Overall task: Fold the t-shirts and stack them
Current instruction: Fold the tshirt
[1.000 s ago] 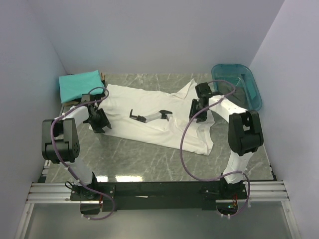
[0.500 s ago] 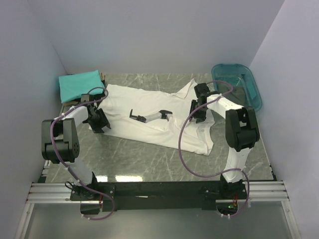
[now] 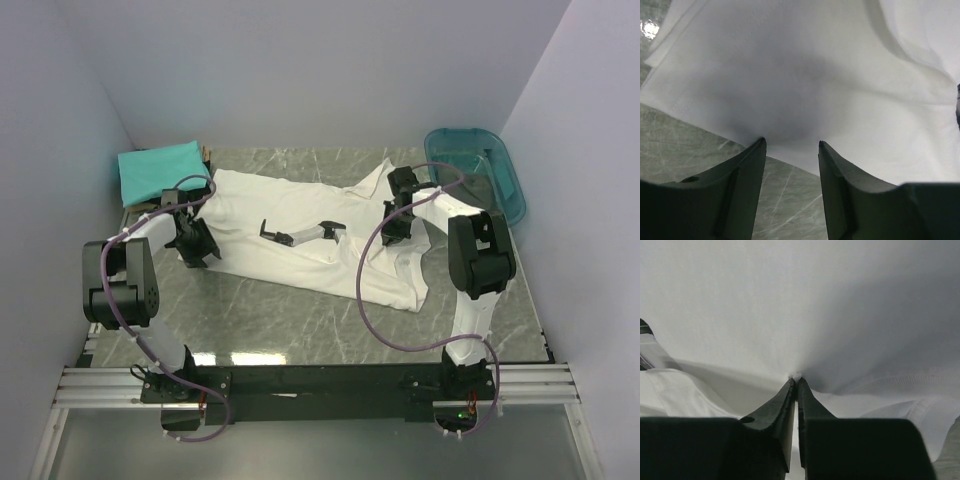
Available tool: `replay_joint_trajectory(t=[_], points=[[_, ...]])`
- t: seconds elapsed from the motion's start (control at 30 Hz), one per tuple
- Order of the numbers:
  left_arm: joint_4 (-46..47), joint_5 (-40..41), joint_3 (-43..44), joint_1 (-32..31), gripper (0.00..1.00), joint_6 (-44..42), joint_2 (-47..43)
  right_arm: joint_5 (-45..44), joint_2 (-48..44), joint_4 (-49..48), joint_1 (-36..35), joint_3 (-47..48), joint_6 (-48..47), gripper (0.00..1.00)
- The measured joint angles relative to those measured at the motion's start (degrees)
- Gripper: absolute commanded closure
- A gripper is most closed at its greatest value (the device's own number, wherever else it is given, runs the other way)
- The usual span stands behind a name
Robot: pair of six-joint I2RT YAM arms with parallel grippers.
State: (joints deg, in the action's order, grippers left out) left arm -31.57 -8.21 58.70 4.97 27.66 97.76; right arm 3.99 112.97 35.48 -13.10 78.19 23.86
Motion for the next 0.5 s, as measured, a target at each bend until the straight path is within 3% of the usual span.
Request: replay_joint_trajectory(t=[0.07,0.5], points=[[0.1,0.1,-0.2,0.1,0.48,0.0,-0.1,0.0,0.0,0.0,0.0,0.0,-0.1,1.00],[0.5,0.0,-0.5,0.6,0.47,0.0,-0.2,-4.8,-2.6,4.8,0.8,1.4,-0.2,1.00]])
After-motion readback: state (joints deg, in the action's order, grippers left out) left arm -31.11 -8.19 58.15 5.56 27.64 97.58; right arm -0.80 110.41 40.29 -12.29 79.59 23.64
